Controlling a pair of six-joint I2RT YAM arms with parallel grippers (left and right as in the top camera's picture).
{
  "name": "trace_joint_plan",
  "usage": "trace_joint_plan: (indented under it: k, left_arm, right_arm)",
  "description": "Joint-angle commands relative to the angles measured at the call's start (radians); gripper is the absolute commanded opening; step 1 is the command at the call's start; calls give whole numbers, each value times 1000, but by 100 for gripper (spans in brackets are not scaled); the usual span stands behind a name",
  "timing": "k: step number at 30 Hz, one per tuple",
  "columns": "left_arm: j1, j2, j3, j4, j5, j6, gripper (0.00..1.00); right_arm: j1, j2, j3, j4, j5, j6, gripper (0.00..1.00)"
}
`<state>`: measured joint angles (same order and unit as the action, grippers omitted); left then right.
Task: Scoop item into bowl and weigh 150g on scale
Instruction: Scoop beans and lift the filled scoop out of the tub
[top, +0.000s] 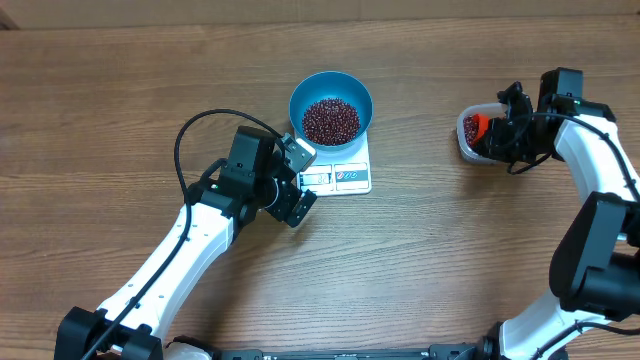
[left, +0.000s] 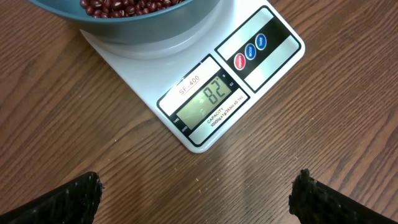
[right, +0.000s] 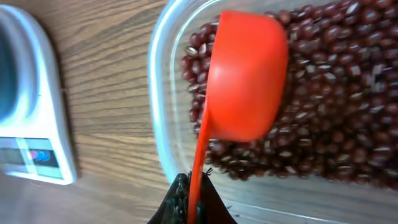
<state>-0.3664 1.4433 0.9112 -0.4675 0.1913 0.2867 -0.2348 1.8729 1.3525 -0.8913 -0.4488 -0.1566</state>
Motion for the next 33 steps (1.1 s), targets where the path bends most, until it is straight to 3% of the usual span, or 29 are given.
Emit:
trace_joint_plan:
  k: [1,17,28,33]
  left_arm:
    - [0,8,-7,1,11,-6,100]
    - [0,8,-7,1,11,-6,100]
    - [-1,8,-7,1,11,-6,100]
    - [0,8,-7,1,11,-6,99]
  right_arm:
    - [-44,20,-4,-10,-184,3,4]
    - [-268,20,-4,-31,-433,-11,4]
    - [-344,20,-3,-142,-628,-211,4]
    - [-343,20,-2,-159,-686,-219,4]
